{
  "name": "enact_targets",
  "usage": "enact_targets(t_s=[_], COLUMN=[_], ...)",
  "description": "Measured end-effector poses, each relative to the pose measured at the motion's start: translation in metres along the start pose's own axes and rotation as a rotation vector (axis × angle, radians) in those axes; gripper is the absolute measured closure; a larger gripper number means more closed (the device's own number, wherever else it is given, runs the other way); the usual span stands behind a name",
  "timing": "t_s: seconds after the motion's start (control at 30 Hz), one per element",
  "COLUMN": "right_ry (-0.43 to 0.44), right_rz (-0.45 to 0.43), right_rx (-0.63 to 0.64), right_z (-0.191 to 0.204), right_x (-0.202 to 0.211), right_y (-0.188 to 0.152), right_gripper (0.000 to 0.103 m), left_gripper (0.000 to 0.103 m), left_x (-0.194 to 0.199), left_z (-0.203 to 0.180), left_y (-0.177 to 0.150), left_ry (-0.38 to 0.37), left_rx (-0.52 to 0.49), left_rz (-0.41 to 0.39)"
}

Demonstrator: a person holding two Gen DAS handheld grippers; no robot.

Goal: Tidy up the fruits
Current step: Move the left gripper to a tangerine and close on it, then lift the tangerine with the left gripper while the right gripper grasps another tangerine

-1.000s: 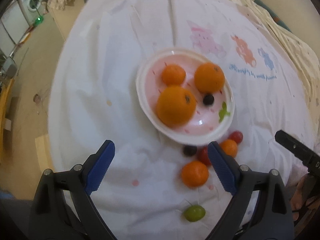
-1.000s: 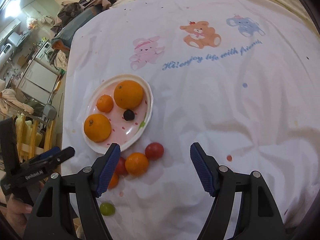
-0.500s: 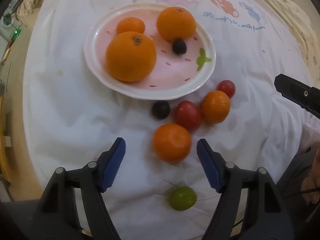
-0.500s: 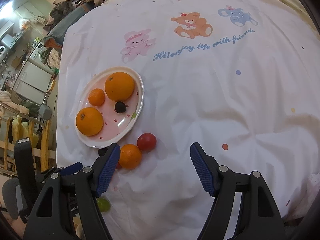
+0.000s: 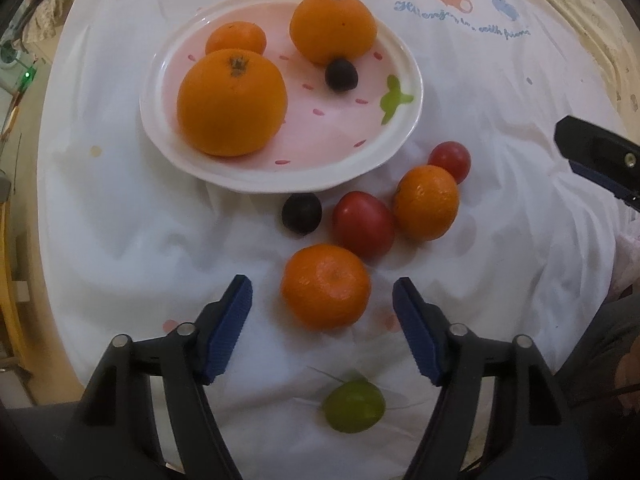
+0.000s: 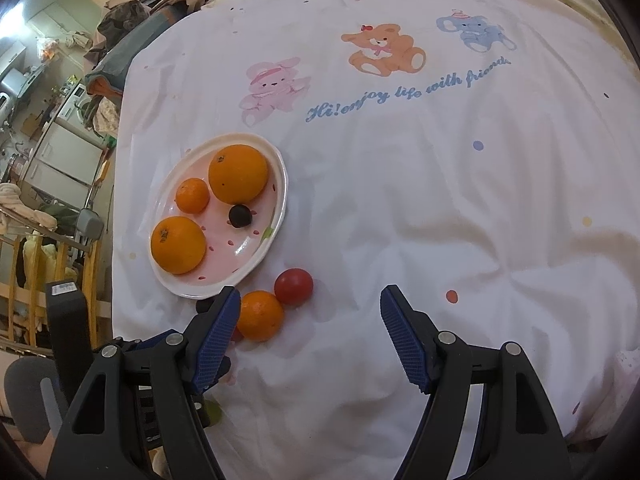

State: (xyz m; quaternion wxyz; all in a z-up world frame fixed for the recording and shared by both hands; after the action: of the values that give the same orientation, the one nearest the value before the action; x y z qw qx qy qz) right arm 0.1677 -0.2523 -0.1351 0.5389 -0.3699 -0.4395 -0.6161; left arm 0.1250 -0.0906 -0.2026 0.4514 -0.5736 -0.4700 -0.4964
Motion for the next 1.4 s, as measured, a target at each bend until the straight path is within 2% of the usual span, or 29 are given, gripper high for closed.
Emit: enact_targets(t_s=[0.07,0.17,0.47,0.6,0.83,1.07,1.2,1.4], right_ry=[-0.002,-0.003,0.005,0.004,-0.011,0.066,0.143,0.205], right_rz=[-0.002,0.000,0.024,0.036,0.083,0.134,0.164,0.194], right_rx=[0.006,0.006,0.018,0.013,0.045,-0.028,-0.082,-0.145], right_z=[0.001,0.001,0.004,0.006,0.016,0.015,0.017,0.017], right_x=[0.001,0.000,-0.004,-0.008,-0.024,-0.039,-0.051,-0.068], right_y=[0.000,-0.001,-0.006,-0.007,-0.011,-0.011,-0.008,-0.004], right_gripper=[0.028,0.028,0.028,0.028,0.028,0.028,0.028,0.040], left_gripper=[0.061,0.065,0.065,0.065,0.065,0.065,0.065,0.065], left_x=[-0.004,-0.002,0.033,0.053,0.063,0.073,0.076,0.077], left_z=[0.000,-0.001,0.013,0.026,0.056,0.081,0.089,0.088], left_y=[0.000,-0.001,-0.015,-0.016,-0.015,-0.013,-0.010,-0.007], left_ry=[-0.003,-0.035,-0.073,-0.102,-0.121,-0.119,-0.128,-0.150], left_rx=[-0.005,-0.003,0.000,0.056,0.184,0.267,0.311,0.326], left_rz=[0.015,0.008,-0.034,-0.086,-0.135,-0.182,-0.194,-0.194])
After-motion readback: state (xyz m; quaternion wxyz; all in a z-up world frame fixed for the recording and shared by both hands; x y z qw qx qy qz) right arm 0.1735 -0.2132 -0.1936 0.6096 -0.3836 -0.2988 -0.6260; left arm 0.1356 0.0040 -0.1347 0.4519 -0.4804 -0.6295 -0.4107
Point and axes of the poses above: each gripper's, at about its wrist camera, not at the fingertips, and x roughly against the way its jaws point, z to its left, y to its top, the point moved 7 cm from there along -x, roughly the way its jaws point, and after that the axes turned 12 degrees about z, right-handed, at the moved point
